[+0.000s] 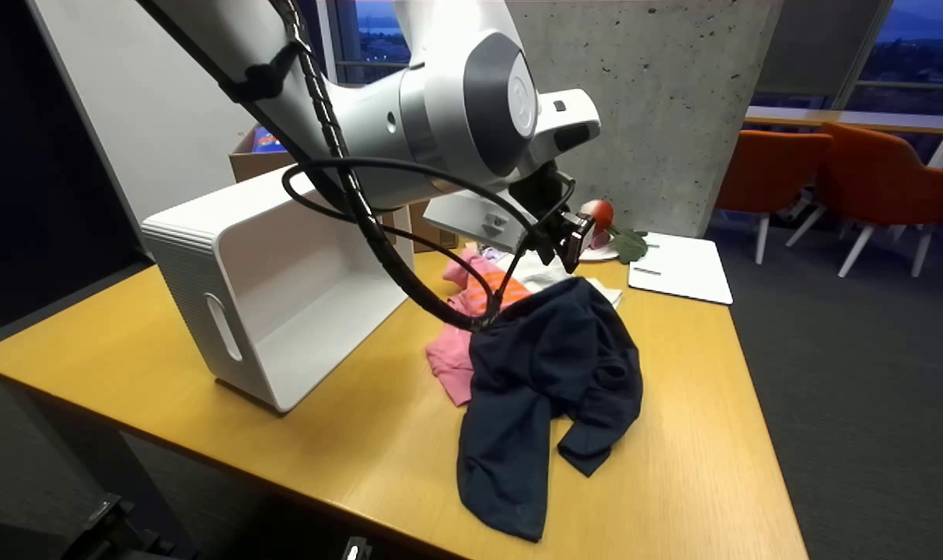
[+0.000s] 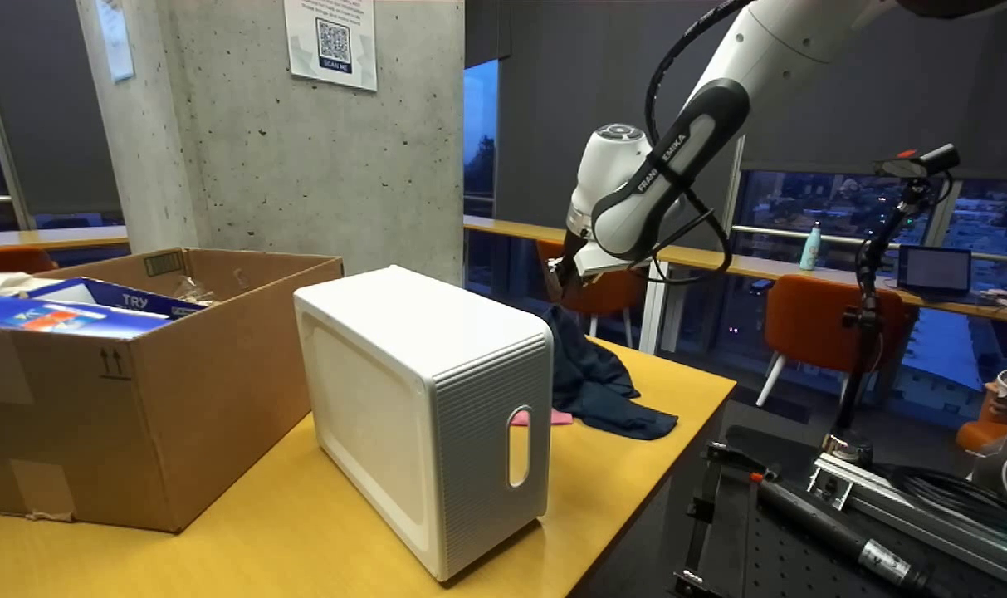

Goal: Put the shirt on the basket

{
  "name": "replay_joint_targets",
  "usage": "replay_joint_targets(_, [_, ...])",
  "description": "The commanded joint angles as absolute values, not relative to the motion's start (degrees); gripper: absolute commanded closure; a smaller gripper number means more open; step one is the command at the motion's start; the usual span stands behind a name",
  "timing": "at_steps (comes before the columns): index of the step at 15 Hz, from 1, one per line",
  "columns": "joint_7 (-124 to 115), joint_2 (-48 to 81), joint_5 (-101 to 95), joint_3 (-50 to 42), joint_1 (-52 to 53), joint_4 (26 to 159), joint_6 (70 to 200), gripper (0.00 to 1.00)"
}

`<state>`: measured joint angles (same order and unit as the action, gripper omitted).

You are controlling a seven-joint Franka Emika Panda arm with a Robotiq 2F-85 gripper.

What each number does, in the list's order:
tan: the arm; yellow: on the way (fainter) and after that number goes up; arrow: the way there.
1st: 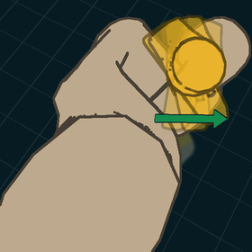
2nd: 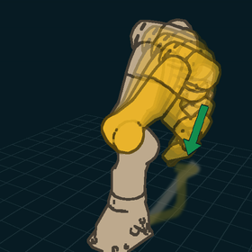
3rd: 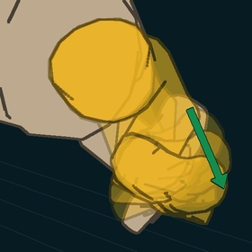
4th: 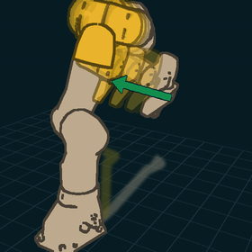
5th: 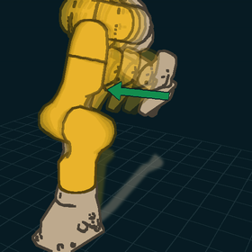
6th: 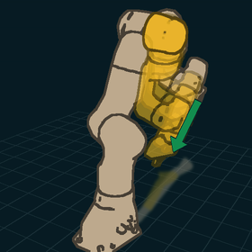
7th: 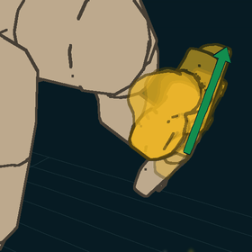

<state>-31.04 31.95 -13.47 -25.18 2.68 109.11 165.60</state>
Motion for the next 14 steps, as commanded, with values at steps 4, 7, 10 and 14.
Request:
replay_joint_targets(4, [-28.31,27.09,-11.07,-26.16,3.85,114.33,164.70,0.09])
replay_joint_targets(7, [-26.73,21.25,-9.61,-24.21,3.50,120.57,162.46,0.00])
replay_joint_targets(10, [-29.39,17.59,-8.43,-23.35,4.10,126.38,162.53,0.00])
replay_joint_targets(14, [-24.02,15.40,-1.76,-16.90,-0.83,135.26,175.21,0.00])
